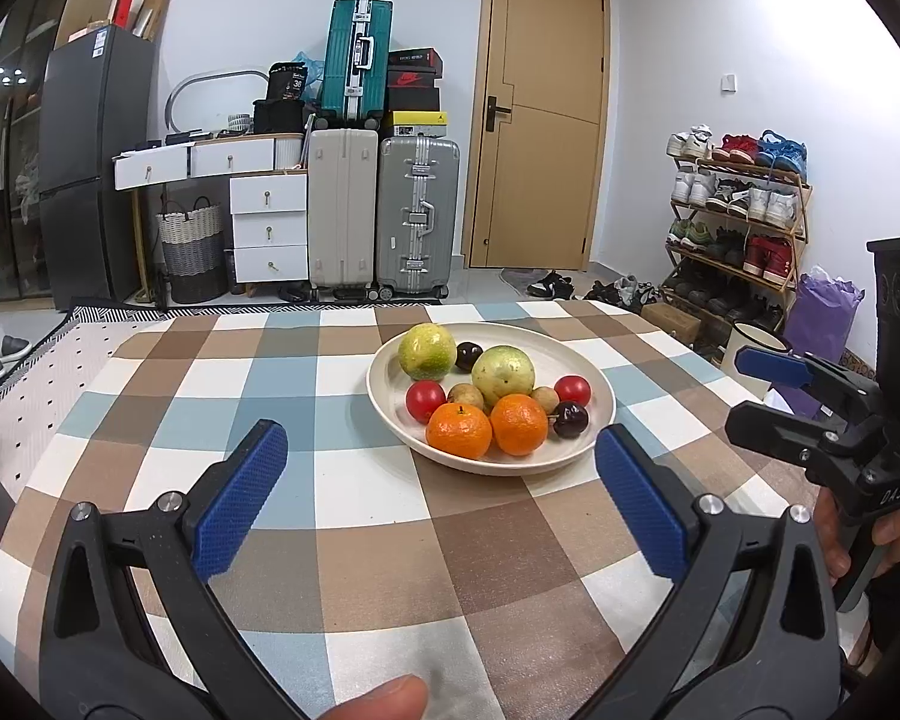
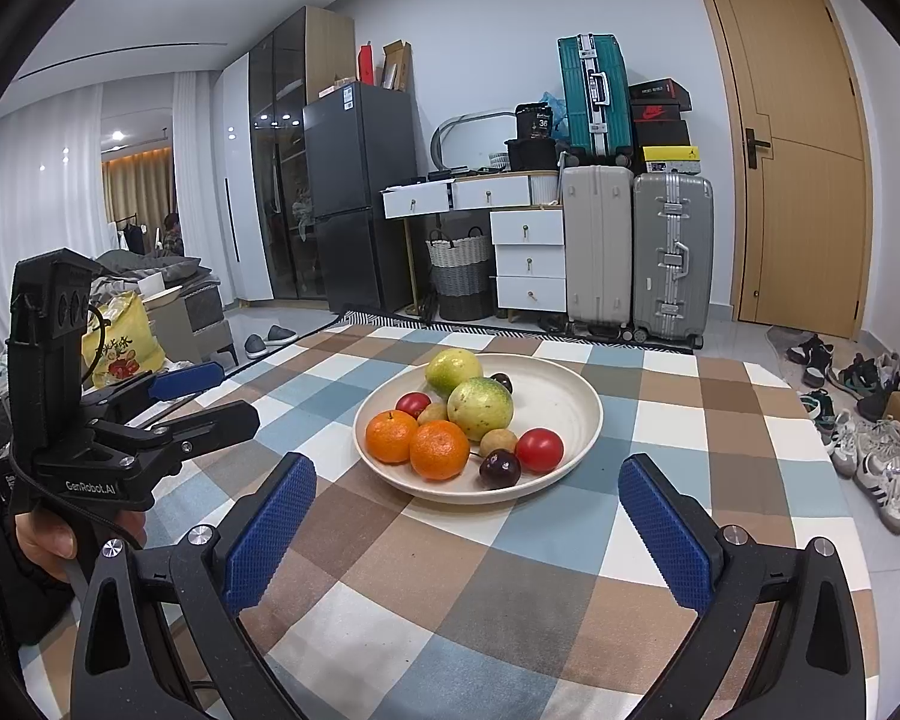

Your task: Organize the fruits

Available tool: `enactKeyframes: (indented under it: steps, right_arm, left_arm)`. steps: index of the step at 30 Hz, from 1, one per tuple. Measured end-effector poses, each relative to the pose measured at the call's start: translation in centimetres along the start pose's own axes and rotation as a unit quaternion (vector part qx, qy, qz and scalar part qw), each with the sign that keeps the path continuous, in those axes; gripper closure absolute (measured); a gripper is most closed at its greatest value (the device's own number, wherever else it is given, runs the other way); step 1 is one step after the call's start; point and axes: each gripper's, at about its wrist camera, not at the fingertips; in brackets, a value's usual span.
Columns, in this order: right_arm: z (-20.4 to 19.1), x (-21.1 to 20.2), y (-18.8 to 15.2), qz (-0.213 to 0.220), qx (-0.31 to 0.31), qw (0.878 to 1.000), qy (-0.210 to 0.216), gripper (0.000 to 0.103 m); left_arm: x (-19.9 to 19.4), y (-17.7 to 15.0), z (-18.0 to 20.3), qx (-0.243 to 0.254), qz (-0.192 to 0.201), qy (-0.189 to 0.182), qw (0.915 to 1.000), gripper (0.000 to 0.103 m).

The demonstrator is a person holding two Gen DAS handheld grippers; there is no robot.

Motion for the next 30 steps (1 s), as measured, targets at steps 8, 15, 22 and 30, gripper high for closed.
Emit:
enactKeyframes:
  steps: [8,15,22,30]
  right_arm:
    - [0.00,0.00,0.00,0.000,0.000,1.000,0.000,0.000]
    - [-0.01,0.00,0.00,0.000,0.000,1.000,0.000,0.000]
    - [0.01,0.04,0.00,0.000,0.000,1.000,0.000,0.000]
    - [0.01,0.00,0.01,0.001,-0.001,1.000,0.000,0.000]
  left_arm:
    - [0.01,-0.01,-0.01,0.001,0.001,0.000,1.0000,0.001]
    - [-0.01,-0.06,0.06,0.001,0.001,0.000,1.0000,0.001]
    - [-0.02,-0.09,0.09,0.001,0.001,0.000,1.0000,0.001]
    - [-0.02,0.14,0.32,0.003,0.002,0.003,1.0000,0.001]
Point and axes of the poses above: each gripper's, at about its wrist camera, not at the fingertips, and x roughly the way its jaws point, z to its right, y to its top, and after that the axes turned 6 degrees about y, right-handed
